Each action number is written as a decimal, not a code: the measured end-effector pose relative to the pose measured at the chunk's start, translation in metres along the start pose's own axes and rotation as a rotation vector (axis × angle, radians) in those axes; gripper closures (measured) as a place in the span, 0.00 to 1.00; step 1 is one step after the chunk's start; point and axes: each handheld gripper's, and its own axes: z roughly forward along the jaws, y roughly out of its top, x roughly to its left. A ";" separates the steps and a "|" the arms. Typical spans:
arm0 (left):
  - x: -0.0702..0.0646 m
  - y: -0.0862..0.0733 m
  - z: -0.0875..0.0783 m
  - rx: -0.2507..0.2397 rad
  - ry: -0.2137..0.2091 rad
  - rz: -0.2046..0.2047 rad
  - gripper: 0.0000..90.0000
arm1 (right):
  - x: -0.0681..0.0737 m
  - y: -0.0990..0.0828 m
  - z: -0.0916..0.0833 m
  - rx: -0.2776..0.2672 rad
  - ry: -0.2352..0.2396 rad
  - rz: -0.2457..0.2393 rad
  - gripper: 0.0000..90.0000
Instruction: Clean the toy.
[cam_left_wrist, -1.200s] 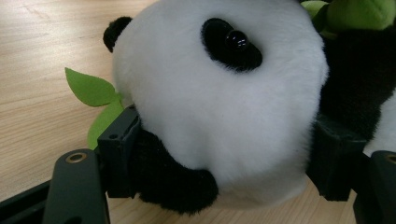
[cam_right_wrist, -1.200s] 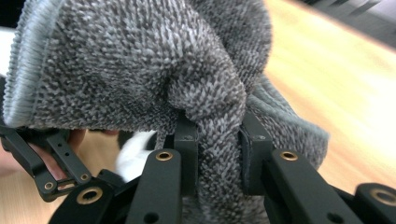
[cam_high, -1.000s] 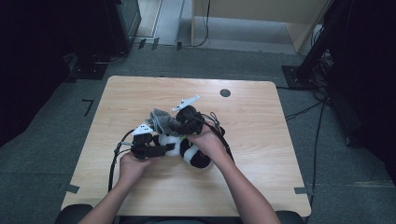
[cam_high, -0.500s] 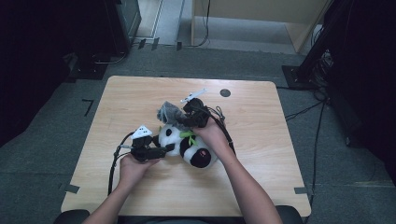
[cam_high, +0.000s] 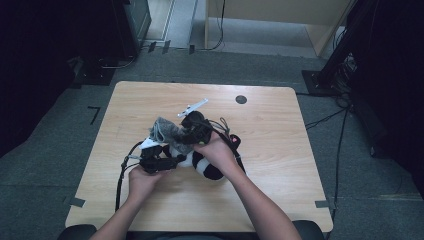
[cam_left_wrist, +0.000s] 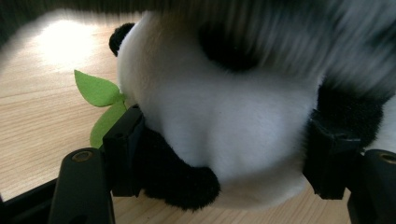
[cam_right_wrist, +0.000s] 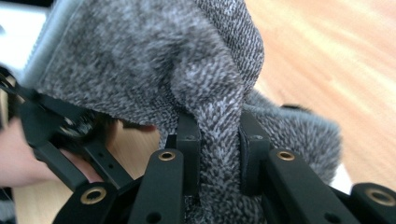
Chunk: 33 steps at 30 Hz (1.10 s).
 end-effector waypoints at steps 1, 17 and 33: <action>0.000 0.000 0.000 0.005 0.004 -0.005 0.31 | -0.001 -0.003 0.007 0.018 -0.001 0.012 0.85; 0.001 -0.001 0.003 0.020 0.008 0.000 0.32 | -0.044 -0.020 -0.008 -0.026 -0.115 0.039 0.85; 0.002 -0.004 0.003 0.017 0.004 0.001 0.28 | -0.058 -0.037 -0.077 -0.198 -0.116 0.091 0.85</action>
